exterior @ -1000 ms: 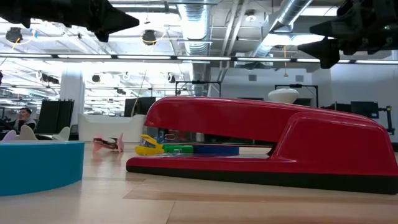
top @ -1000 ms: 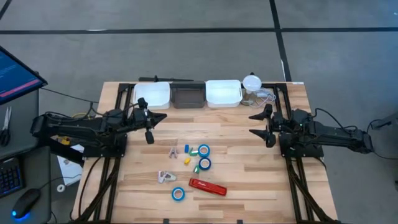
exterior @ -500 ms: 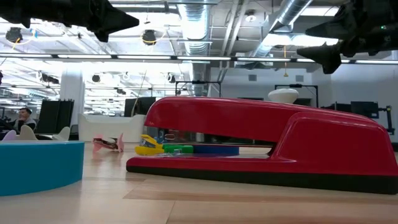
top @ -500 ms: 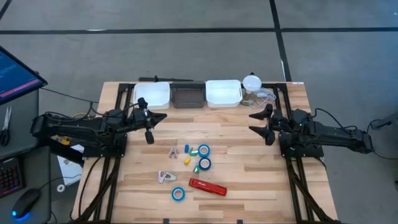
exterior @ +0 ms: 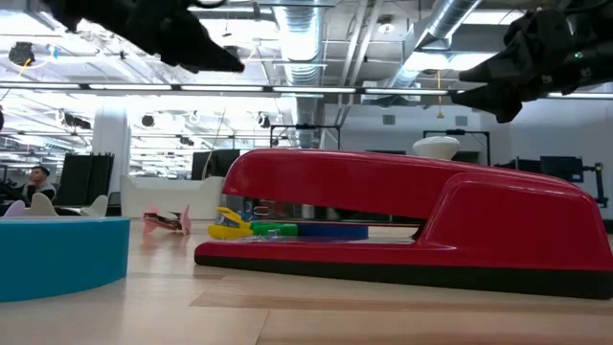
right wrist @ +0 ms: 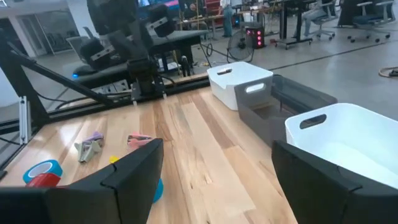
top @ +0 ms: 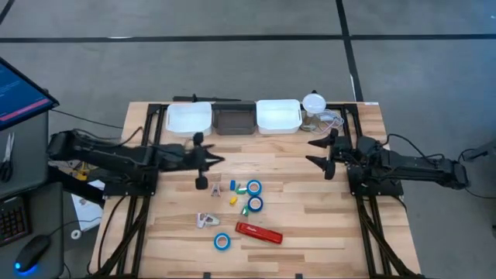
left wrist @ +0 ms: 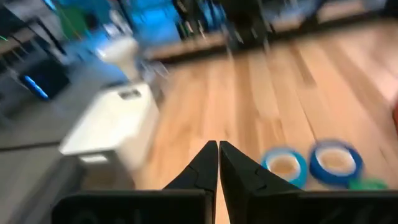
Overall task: Pick and place Stapler, Stapler remover, tape
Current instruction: Put the pink staple remover into the left white bin
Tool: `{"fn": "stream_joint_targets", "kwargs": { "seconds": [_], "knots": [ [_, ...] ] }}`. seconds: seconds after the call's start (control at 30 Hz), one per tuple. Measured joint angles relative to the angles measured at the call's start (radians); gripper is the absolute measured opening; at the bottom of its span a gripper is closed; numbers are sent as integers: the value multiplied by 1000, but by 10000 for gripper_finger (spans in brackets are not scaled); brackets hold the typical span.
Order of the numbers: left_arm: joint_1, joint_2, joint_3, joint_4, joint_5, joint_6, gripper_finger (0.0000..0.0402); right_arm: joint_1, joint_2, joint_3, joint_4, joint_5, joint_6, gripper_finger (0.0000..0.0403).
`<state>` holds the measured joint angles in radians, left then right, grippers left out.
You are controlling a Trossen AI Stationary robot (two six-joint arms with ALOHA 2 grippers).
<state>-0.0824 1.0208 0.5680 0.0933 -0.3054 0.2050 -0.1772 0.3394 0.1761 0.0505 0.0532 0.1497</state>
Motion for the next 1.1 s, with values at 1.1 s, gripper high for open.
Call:
{"fn": "stream_joint_targets", "kwargs": {
  "seconds": [1.1],
  "knots": [
    [-86,332,321,-737,-38,-1166,2,-3,1,0,-132,152,9,291]
  ]
}}
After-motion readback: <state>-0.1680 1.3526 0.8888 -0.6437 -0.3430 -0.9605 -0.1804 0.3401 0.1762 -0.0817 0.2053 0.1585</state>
